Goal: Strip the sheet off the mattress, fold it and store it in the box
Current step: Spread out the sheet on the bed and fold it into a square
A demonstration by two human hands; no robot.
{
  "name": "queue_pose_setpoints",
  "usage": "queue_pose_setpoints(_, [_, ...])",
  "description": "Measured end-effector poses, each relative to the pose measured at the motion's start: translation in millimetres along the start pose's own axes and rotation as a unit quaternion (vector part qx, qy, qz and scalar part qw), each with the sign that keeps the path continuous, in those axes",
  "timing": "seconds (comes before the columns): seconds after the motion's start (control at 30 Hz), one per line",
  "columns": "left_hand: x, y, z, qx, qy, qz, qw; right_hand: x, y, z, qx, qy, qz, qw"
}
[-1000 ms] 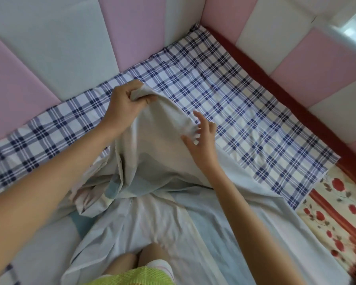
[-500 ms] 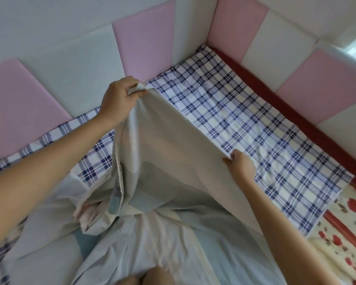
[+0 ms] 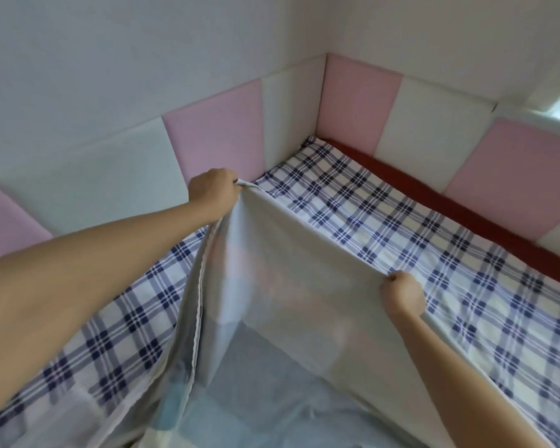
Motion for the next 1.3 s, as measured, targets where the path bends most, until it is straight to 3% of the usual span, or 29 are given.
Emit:
queue_pose_setpoints(0.13, [33, 15, 59, -0.152, -0.007, -0.082, 0.985, 33, 14, 28, 0.064, 0.012, -0.016, 0.998])
queue_pose_setpoints(0.2, [43, 28, 94, -0.266, -0.061, -0.094, 0.957, 43, 24, 51, 0.129, -0.051, -0.069, 0.988])
queue_pose_setpoints(0.27, [24, 39, 128, -0.257, -0.15, -0.081, 0.951, 39, 32, 75, 0.209, -0.118, -0.1, 0.966])
queue_pose_setpoints(0.3, [5, 43, 146, -0.186, -0.19, -0.033, 0.963, 33, 38, 85, 0.209, -0.123, -0.125, 0.962])
queue_pose_setpoints(0.37, [-59, 47, 187, -0.026, -0.178, 0.142, 0.973, 6, 58, 109, 0.097, -0.127, -0.199, 0.967])
queue_pose_setpoints(0.47, [-195, 39, 248, 0.022, -0.165, 0.385, 0.908, -57, 114, 149, -0.091, -0.212, -0.288, 0.929])
queue_pose_setpoints(0.57, [-311, 3, 292, 0.103, -0.185, 0.451, 0.867, -111, 159, 174, -0.227, -0.282, -0.343, 0.867])
queue_pose_setpoints(0.63, [-358, -26, 299, 0.086, -0.153, 0.414, 0.893, -146, 172, 184, -0.259, -0.251, -0.422, 0.832])
queue_pose_setpoints(0.73, [-394, -72, 283, 0.04, -0.121, 0.281, 0.951, -193, 181, 203, -0.29, -0.28, -0.477, 0.781])
queue_pose_setpoints(0.8, [-413, -104, 262, 0.012, -0.104, 0.163, 0.981, -226, 175, 214, -0.296, -0.307, -0.51, 0.747])
queue_pose_setpoints(0.87, [-429, -141, 245, -0.018, -0.087, 0.012, 0.996, -253, 163, 226, -0.272, -0.311, -0.531, 0.74])
queue_pose_setpoints(0.97, [-452, -195, 229, -0.042, -0.079, -0.247, 0.965, -279, 137, 237, -0.249, -0.356, -0.512, 0.741])
queue_pose_setpoints(1.07, [-470, -230, 220, -0.052, -0.111, -0.415, 0.902, -294, 107, 239, -0.229, -0.382, -0.506, 0.738])
queue_pose_setpoints(1.13, [-480, -242, 217, -0.092, -0.13, -0.458, 0.874, -303, 90, 239, -0.216, -0.415, -0.493, 0.734])
queue_pose_setpoints(1.17, [-485, -242, 216, -0.117, -0.117, -0.448, 0.879, -306, 83, 238, -0.199, -0.418, -0.491, 0.738])
queue_pose_setpoints(1.3, [-485, -207, 205, -0.157, -0.012, -0.29, 0.944, -320, 59, 227, -0.144, -0.434, -0.488, 0.744])
Point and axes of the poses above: each hand's wrist, its own x-axis towards the middle knuckle, its own z-axis out of the palm, y = z × x, the point moved 2 cm from there along x, towards the middle knuckle, and after that the axes turned 1 degree about z, right-handed, at the moved point
